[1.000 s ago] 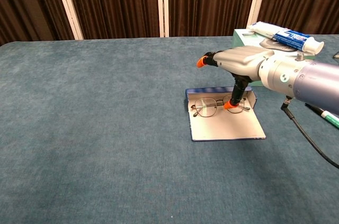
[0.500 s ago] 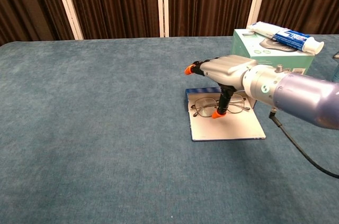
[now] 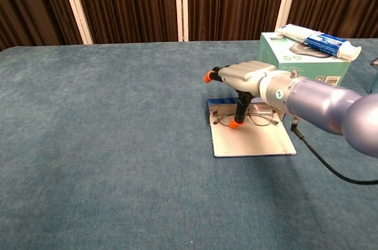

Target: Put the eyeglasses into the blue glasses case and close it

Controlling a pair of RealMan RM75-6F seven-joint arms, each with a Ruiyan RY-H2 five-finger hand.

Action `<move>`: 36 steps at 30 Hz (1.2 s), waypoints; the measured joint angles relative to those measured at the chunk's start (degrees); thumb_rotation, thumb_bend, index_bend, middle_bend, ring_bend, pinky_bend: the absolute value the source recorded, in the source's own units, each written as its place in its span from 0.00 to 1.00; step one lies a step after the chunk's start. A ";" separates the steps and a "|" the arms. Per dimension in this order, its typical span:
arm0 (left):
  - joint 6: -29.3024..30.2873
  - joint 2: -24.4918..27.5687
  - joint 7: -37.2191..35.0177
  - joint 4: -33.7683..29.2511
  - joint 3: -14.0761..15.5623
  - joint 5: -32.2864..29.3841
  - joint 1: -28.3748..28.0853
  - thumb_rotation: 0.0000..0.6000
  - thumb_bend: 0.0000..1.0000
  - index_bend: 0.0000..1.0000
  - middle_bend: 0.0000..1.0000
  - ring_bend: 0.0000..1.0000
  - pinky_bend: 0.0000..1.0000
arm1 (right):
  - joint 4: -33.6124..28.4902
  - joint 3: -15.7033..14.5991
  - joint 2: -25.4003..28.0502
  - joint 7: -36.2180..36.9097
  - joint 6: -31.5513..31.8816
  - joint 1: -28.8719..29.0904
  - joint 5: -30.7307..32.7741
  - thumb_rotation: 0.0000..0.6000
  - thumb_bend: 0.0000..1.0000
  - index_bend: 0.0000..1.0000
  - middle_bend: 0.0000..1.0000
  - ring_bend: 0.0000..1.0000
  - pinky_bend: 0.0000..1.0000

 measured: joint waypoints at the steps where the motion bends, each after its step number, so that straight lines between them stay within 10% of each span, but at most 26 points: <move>1: -0.15 -0.06 -0.01 0.11 -0.04 -0.14 -0.07 1.00 0.00 0.00 0.00 0.00 0.00 | 0.66 0.26 -0.14 -0.01 -0.26 0.23 0.21 1.00 0.00 0.13 0.00 0.00 0.00; 36: 0.40 -0.33 1.36 -0.68 0.26 0.27 -0.20 1.00 0.00 0.00 0.00 0.00 0.00 | 0.93 -2.31 3.73 -0.81 1.12 -2.72 -2.35 1.00 0.00 0.14 0.00 0.00 0.00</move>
